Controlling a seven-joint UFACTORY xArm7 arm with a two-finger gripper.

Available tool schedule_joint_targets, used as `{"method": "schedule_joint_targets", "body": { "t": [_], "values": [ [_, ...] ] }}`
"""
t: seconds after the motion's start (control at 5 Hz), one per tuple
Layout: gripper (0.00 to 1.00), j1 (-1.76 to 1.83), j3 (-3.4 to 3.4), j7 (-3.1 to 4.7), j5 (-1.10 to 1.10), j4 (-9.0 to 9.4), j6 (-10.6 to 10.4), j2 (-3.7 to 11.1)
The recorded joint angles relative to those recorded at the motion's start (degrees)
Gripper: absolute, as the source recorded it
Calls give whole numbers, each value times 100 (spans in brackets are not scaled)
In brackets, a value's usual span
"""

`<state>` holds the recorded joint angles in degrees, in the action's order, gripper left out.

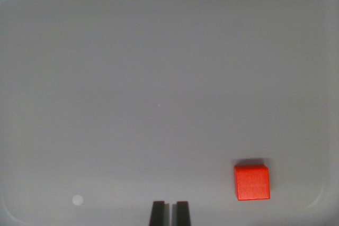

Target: Reach red block

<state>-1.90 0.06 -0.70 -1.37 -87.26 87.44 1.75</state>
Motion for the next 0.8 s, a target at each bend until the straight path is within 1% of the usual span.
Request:
{"method": "schedule_joint_targets", "body": {
  "t": [0.2, 0.4, 0.6, 0.8],
  "values": [
    [0, 0, 0, 0, 0, 0, 0, 0],
    [0, -10, -9, -11, 15, 80, -89, 6],
    [0, -10, -9, -11, 15, 80, -89, 6],
    [0, -22, -21, -25, 35, 184, -205, 13]
  ]
}}
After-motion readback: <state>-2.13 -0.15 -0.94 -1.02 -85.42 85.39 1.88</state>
